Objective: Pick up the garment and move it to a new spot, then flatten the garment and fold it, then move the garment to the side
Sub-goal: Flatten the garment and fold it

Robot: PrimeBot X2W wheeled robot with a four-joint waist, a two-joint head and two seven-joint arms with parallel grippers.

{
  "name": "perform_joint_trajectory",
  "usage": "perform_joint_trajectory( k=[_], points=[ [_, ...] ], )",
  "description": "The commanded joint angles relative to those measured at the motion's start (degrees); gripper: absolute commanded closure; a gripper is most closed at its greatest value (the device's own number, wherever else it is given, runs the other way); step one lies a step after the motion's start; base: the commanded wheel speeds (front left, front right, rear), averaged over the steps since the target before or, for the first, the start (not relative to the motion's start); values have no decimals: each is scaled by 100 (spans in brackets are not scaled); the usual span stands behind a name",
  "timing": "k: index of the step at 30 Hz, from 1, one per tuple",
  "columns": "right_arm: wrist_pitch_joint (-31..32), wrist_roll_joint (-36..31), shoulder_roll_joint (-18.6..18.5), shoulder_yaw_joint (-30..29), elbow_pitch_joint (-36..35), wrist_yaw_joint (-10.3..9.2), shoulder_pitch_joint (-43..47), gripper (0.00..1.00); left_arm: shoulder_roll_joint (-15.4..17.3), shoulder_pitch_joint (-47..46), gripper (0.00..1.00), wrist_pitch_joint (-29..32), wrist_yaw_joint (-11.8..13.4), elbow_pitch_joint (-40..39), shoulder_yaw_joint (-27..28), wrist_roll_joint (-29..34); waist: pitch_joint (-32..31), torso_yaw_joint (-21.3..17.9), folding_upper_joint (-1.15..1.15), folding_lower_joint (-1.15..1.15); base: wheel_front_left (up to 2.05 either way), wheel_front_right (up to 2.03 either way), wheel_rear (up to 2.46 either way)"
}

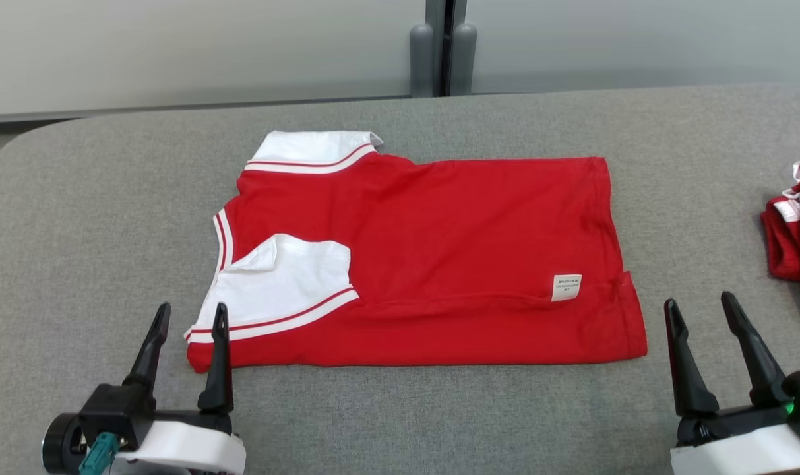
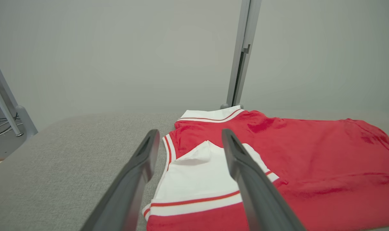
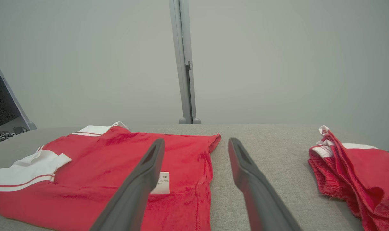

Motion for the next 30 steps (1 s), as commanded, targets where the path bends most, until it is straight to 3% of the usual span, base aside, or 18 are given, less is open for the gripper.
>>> perform_joint_trajectory(
  k=[1, 20, 26, 30],
  points=[
    [68, -38, 31, 2, -87, 0, 154, 0, 63, 143, 0, 58, 56, -22, -2, 12, -137, -17, 0, 0, 0, 0, 0],
    [152, 99, 24, 19, 10, 0, 306, 0, 161, 298, 0, 245, 88, 79, -34, -131, -348, -14, 0, 0, 0, 0, 0],
    [202, 197, -33, 10, 219, 0, 145, 0, 141, -10, 0, 461, -81, 435, -114, -290, -180, 54, 0, 0, 0, 0, 0],
    [199, 300, -64, 90, 742, 0, -43, 0, 79, -296, 0, 589, -281, 1016, -145, -499, 26, 82, 0, 0, 0, 0, 0]
  ],
)
